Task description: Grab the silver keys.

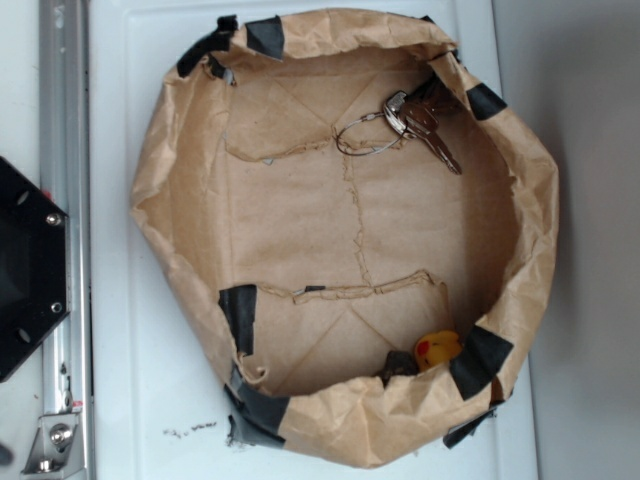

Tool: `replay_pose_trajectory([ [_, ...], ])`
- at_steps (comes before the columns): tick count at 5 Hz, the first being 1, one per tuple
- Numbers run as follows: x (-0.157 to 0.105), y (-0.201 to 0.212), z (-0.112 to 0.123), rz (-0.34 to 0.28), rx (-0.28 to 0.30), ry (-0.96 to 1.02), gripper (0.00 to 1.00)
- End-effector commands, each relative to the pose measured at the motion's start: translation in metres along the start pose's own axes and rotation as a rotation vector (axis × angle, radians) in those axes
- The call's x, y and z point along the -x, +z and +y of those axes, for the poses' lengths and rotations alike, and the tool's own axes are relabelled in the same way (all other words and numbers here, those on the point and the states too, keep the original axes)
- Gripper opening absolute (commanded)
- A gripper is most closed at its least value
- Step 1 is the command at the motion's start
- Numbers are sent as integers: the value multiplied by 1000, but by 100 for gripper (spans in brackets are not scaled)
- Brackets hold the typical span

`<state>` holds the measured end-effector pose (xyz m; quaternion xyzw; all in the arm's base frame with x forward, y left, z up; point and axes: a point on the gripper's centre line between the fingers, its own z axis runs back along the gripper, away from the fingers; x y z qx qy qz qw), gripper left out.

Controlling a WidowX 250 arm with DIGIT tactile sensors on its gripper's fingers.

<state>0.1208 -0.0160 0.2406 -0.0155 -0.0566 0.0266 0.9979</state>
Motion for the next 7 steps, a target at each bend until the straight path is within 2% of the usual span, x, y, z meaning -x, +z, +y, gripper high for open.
replay_pose_trajectory([
  [1, -94, -45, 17, -9, -116, 236, 100],
  [2, -107, -53, 25, -63, 17, 88, 100],
  [3, -117, -67, 40, -30, 118, 40, 100],
  [4, -125, -96, 33, -61, 134, 39, 100],
  [5, -119, -124, 29, -91, 77, 46, 100],
  [6, -122, -144, 37, -163, 41, 118, 100],
  [7, -129, -151, 45, -211, -19, 128, 100],
])
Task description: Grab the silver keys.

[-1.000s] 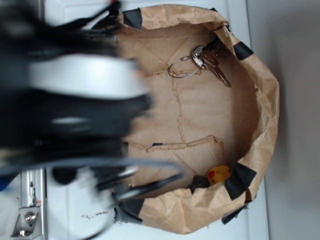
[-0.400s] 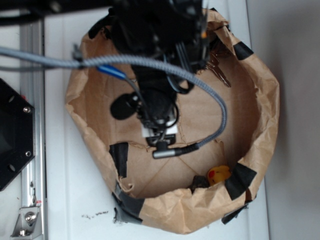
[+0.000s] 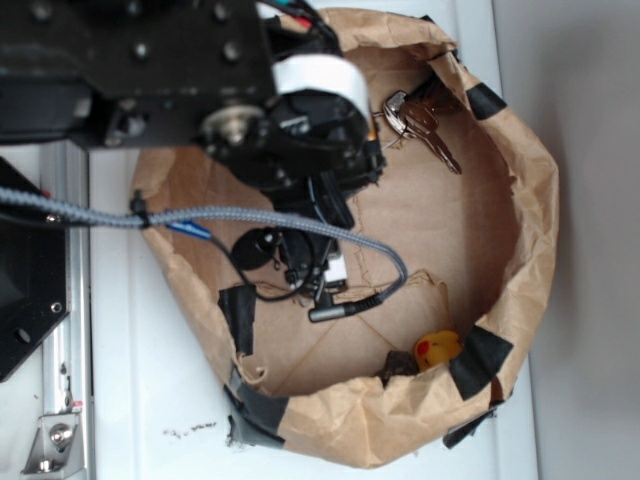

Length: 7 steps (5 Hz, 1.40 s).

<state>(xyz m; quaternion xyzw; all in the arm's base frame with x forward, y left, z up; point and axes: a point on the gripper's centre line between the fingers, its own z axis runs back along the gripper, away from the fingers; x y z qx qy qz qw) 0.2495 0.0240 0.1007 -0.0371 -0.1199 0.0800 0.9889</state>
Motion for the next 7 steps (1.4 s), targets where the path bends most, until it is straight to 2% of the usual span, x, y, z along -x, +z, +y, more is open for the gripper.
replay_pose_trajectory([
  [1, -30, 5, 21, -117, -70, 113, 100],
  [2, -37, -6, 37, -129, -160, 195, 100],
  [3, -37, -8, 42, -140, -176, 227, 100],
  [4, -32, -9, 47, -119, -210, 233, 100],
  [7, -32, -9, 47, -119, -210, 233, 100],
])
